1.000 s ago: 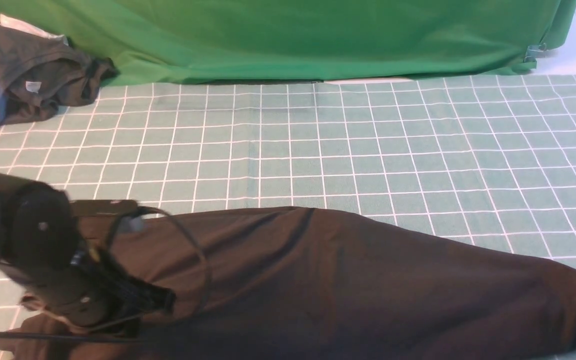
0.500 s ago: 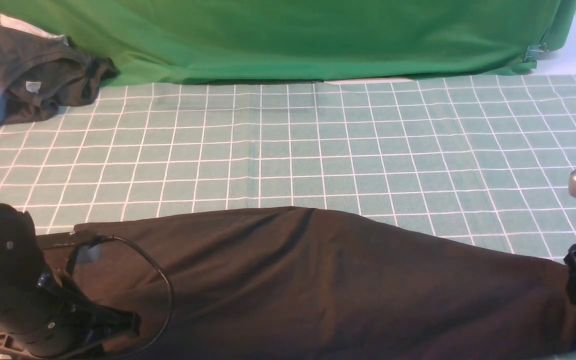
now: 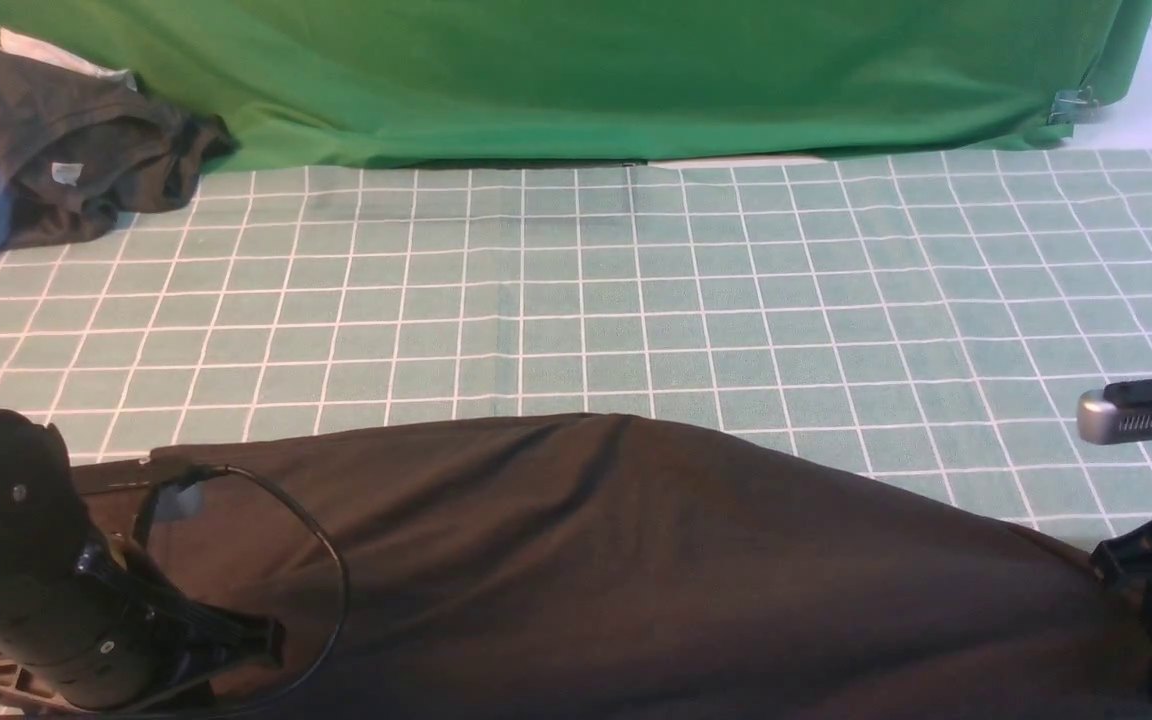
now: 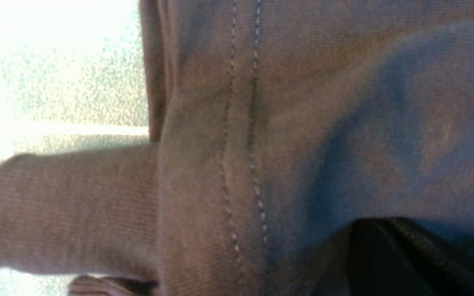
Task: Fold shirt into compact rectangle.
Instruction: 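Pull the folded dark garment lengthwise by its ends to straighten it flat on the table, then fold the right end of the dark garment over onto its left end with the right gripper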
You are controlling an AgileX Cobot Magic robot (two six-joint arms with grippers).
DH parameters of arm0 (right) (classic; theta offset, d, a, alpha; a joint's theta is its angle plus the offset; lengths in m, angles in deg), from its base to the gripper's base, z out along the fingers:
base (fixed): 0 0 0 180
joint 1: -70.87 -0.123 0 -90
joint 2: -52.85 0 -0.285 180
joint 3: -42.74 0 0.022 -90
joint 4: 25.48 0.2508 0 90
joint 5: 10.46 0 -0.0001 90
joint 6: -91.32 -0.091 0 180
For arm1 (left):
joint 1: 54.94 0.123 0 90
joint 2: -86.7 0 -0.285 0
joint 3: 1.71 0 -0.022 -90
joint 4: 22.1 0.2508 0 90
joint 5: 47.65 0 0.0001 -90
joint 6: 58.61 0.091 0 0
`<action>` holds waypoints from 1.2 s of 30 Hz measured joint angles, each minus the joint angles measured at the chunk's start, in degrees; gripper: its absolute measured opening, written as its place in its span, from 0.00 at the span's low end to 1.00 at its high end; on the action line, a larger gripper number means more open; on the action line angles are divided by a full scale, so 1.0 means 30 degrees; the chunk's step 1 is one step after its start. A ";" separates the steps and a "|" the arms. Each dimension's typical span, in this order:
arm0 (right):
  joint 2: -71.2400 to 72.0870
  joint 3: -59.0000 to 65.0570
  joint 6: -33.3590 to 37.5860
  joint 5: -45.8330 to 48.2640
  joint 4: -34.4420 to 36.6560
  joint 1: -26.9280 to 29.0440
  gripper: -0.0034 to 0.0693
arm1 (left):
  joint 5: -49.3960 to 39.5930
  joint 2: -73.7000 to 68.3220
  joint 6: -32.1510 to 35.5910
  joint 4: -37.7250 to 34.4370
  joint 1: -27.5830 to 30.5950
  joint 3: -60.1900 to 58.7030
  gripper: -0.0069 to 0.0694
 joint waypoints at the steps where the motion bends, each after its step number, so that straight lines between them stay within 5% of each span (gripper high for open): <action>1: 0.0029 -0.0312 -0.0017 0.0486 -0.0196 0.0000 0.14 | 0.0000 0.0000 0.0053 0.0000 0.0000 0.0000 0.11; 18: 0.2758 -0.4272 -0.0861 0.5847 -0.0626 0.3016 0.14 | -0.2630 0.4279 0.0541 0.0696 0.0000 0.4186 0.11; 24: 0.3568 -0.5481 -0.1143 0.5855 0.1561 -0.0479 0.14 | -0.2988 0.6593 0.0345 0.1851 0.0000 0.4759 0.11; 36: 0.1332 -1.1413 -0.2695 0.4450 0.5038 -1.0986 0.14 | -0.3290 0.6922 -0.1024 0.4277 0.0000 0.4782 0.11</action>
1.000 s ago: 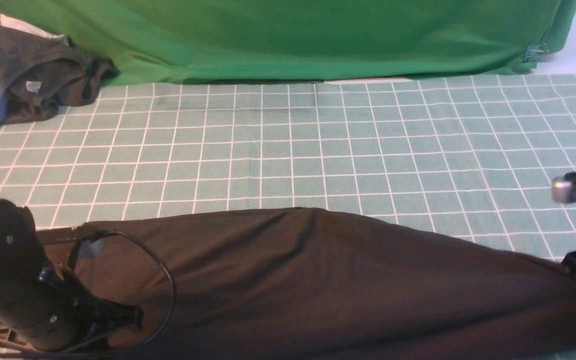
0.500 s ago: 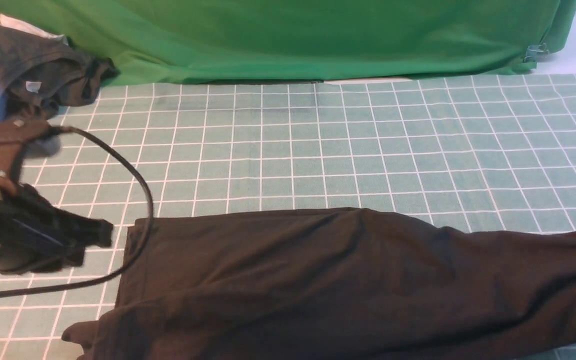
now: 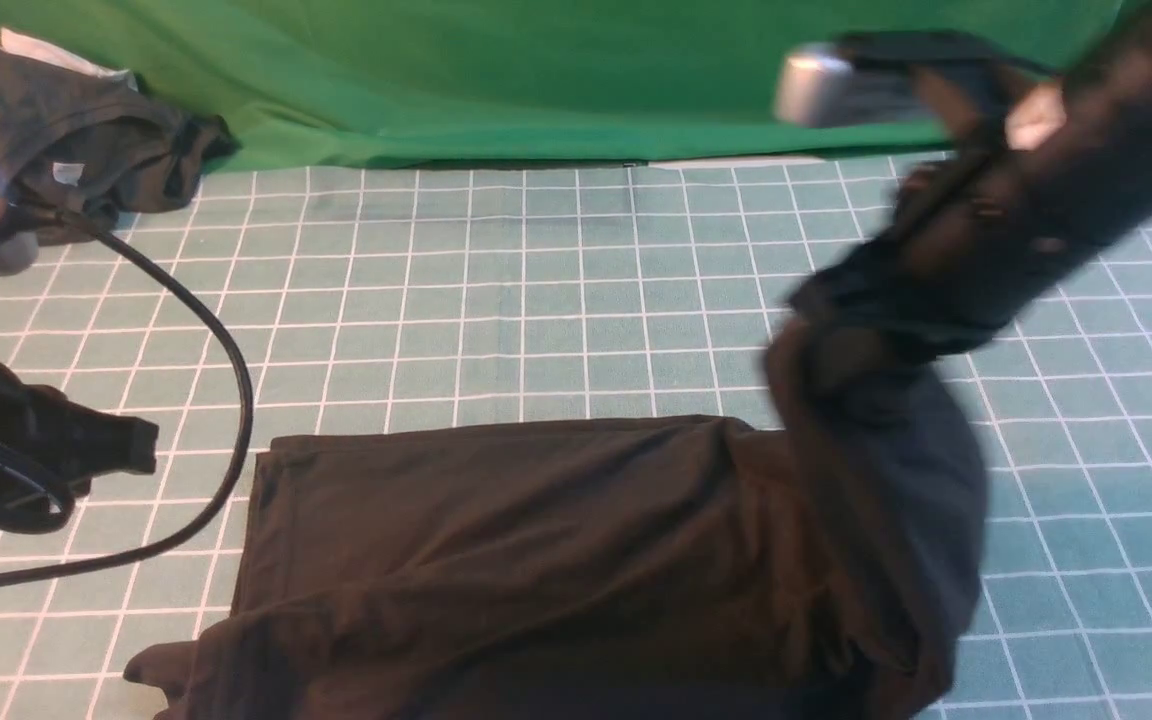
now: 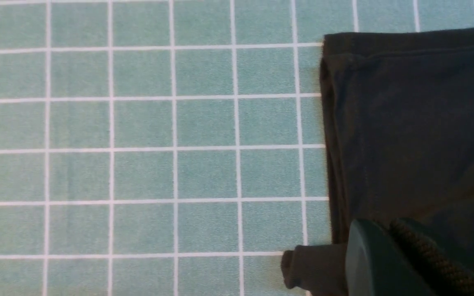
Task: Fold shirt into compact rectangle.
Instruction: 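Fold the right end of the dark garment over onto its left end with the right gripper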
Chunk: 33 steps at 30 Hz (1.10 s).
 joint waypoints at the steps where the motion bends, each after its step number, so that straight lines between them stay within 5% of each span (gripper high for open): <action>1: -0.0621 -0.0579 -0.0130 -0.0035 0.0128 -0.0891 0.14 | -0.0016 0.0000 -0.0234 0.0257 0.0000 0.0000 0.11; 10: -0.4805 -0.4060 -0.0278 -0.0971 0.1140 -0.4515 0.14 | -0.1012 0.0040 -0.0379 0.0752 0.0000 0.0000 0.11; 25: -0.8789 -0.6284 -0.0076 -0.2966 0.3087 -0.7062 0.16 | -0.1752 0.2309 -0.0875 0.2386 0.0000 0.0007 0.11; 29: -0.9478 -0.6289 -0.0076 -0.3785 0.3195 -0.7559 0.29 | -0.1827 0.2309 -0.0880 0.2368 0.0000 0.0007 0.11; 33: -0.9854 -0.6369 -0.0076 -0.3752 0.3891 -0.7782 0.64 | -0.1870 0.2309 -0.0940 0.2073 0.0000 0.0007 0.11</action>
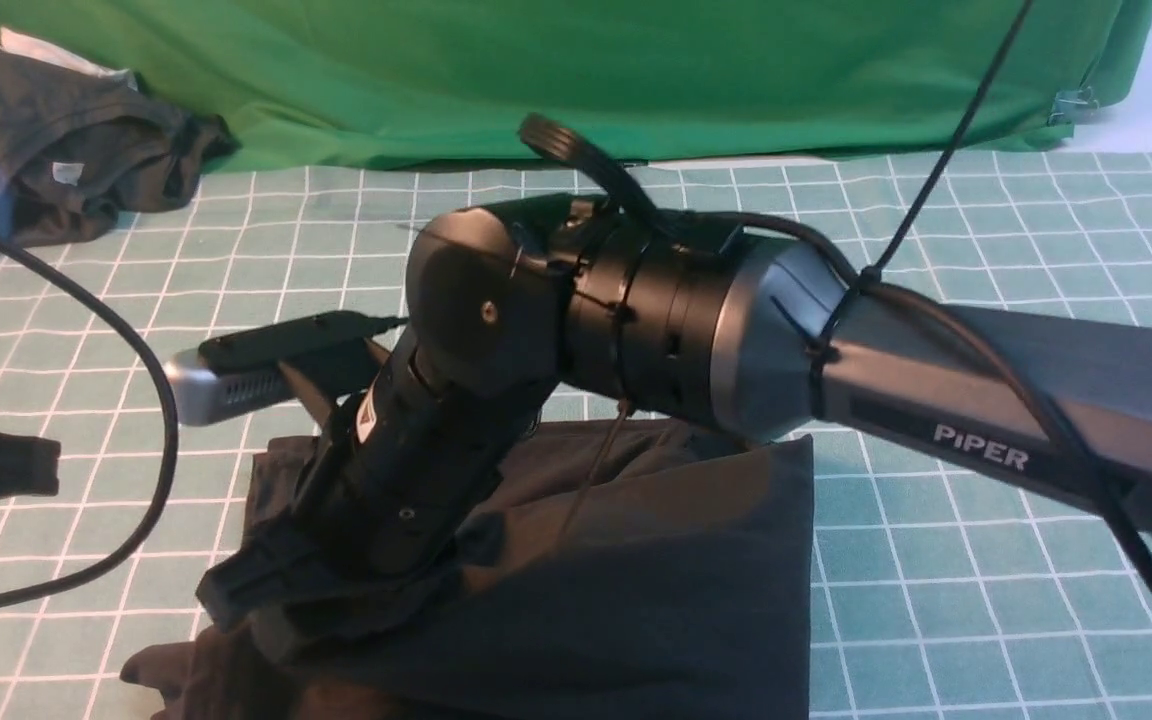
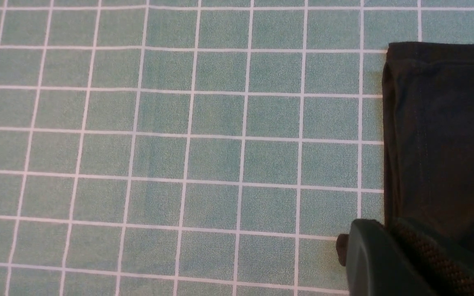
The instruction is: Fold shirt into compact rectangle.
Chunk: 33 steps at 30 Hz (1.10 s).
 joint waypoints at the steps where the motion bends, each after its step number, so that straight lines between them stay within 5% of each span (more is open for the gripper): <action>1: 0.0000 -0.0073 0.0000 0.0047 0.0002 0.0000 0.65 | 0.0000 0.0000 0.0000 -0.0025 0.0000 0.0000 0.11; 4: 0.0125 -0.1171 0.1155 0.1938 -0.0086 0.0140 0.78 | -0.0040 0.0000 0.0000 -0.0042 0.0000 0.0000 0.11; 6: 0.0357 -0.1840 0.1538 0.3235 -0.0649 0.0400 0.78 | -0.0109 0.0000 -0.0092 -0.0042 0.0000 0.0000 0.11; 13: 0.3030 -0.2779 0.1279 0.4964 -0.4769 0.1833 0.50 | -0.0128 0.0000 -0.0390 -0.0061 0.0000 0.0000 0.11; 18: 0.6322 -0.0902 0.1257 0.5045 -0.8269 0.2664 0.14 | -0.0310 0.0000 -0.0798 -0.0810 0.0000 0.0000 0.11; 24: 0.9845 0.4574 0.1235 0.5124 -0.9610 0.4899 0.08 | -0.0329 -0.0692 -0.0102 -0.4726 0.0000 0.0000 0.11; 28: 1.1563 0.8351 0.1221 0.4825 -0.9632 0.5928 0.08 | 0.0265 -0.3082 0.2323 -0.7970 0.0000 0.0020 0.11; 33: 1.2439 1.0061 0.1173 0.3641 -0.8698 0.6003 0.08 | 0.0943 -0.5662 0.3346 -0.8371 0.0000 0.0883 0.11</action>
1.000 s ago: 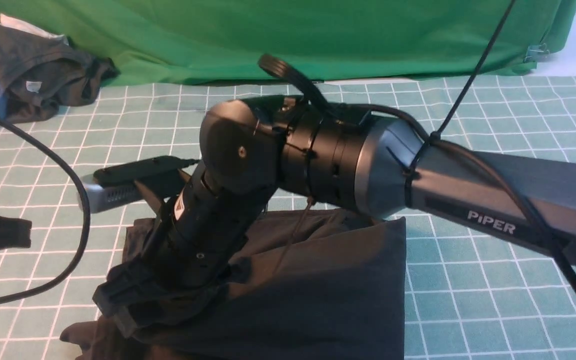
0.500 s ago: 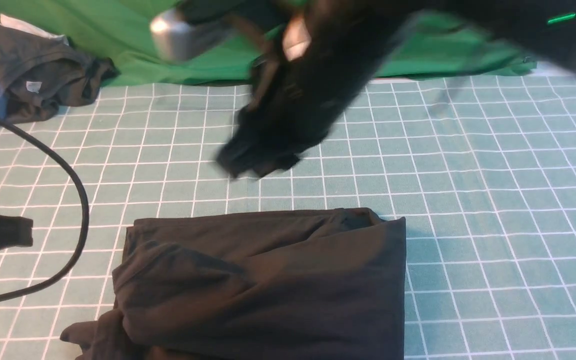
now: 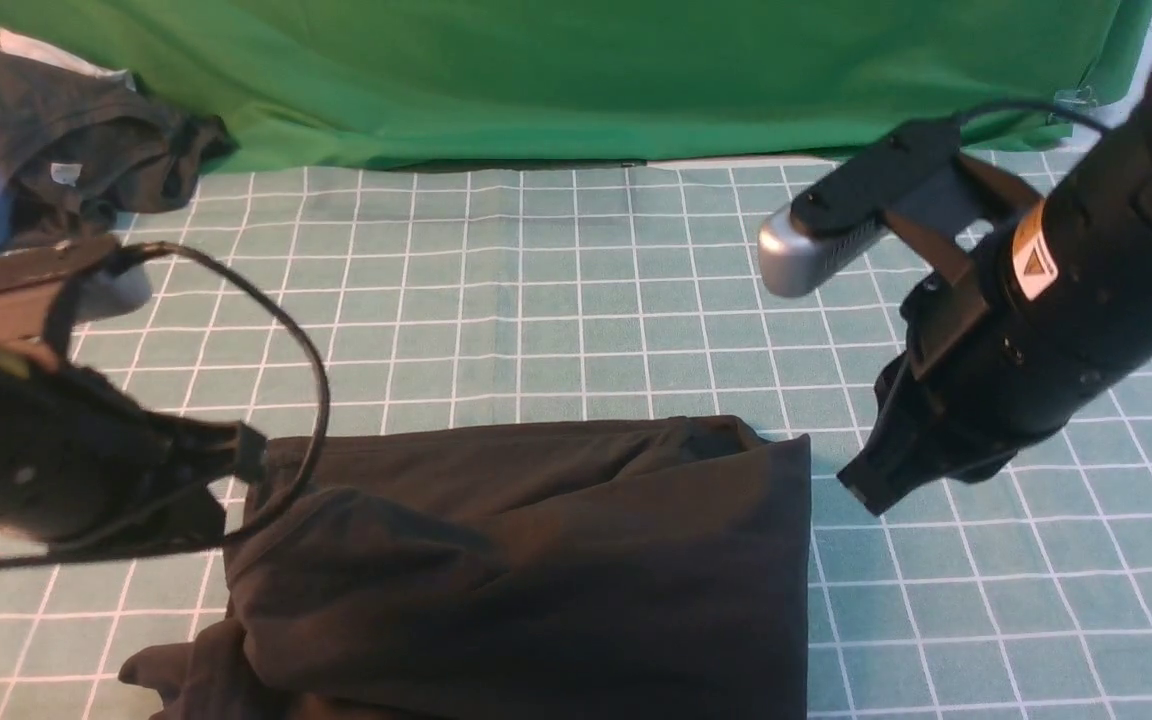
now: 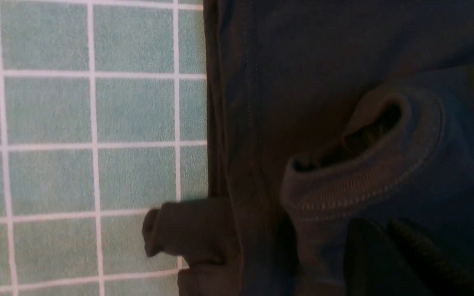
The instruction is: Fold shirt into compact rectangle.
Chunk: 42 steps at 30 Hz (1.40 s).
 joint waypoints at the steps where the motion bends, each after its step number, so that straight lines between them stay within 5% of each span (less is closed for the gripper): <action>1: 0.0044 0.0033 -0.0015 -0.0179 0.0129 0.0000 0.08 | 0.0120 -0.0352 0.0358 0.0000 0.0000 0.0234 0.13; 8: 0.0089 0.0133 -0.0091 -0.1036 0.0409 0.0000 0.08 | 0.0949 -0.2326 0.3005 -0.0265 0.0000 0.1223 0.35; 15: 0.0089 0.0133 -0.0098 -0.1587 0.0824 0.0000 0.08 | 0.1219 -0.3923 0.4134 -0.1116 0.0000 0.1354 0.86; 19: 0.0089 0.0133 -0.0113 -0.1644 0.0969 0.0000 0.08 | 0.1005 -0.4669 0.4238 -0.1425 0.0000 0.1354 0.95; 22: 0.0089 0.0133 -0.0136 -0.1644 0.0994 0.0000 0.08 | 0.0391 -0.5117 0.4258 -0.1896 0.0000 0.1354 0.92; 24: 0.0089 0.0133 -0.0155 -0.1649 0.1028 0.0000 0.08 | -0.0360 -0.5580 0.4257 -0.2475 0.0000 0.1354 0.79; 27: 0.0089 0.0133 -0.0138 -0.1666 0.1071 0.0000 0.08 | -0.0793 -0.5816 0.4323 -0.2858 0.0000 0.1354 0.57; 28: 0.0089 0.0133 -0.0138 -0.1649 0.1071 0.0000 0.08 | -0.1054 -0.5871 0.4340 -0.2971 0.0000 0.1361 0.37; 29: 0.0089 0.0133 -0.0117 -0.1649 0.1071 0.0000 0.08 | -0.1201 -0.5871 0.4340 -0.2997 0.0000 0.1361 0.27; 30: 0.0089 0.0133 -0.0117 -0.1649 0.1071 0.0000 0.08 | -0.1238 -0.5850 0.4340 -0.2997 0.0000 0.1378 0.27; 31: 0.0089 0.0133 -0.0098 -0.1649 0.1071 0.0000 0.08 | -0.1597 -0.5694 0.4186 -0.3059 0.0000 0.1376 0.16; 42: 0.0089 0.0133 0.0260 -0.1666 0.1090 0.0000 0.08 | -0.3520 -0.2624 0.0614 -0.1883 0.0000 0.1256 0.11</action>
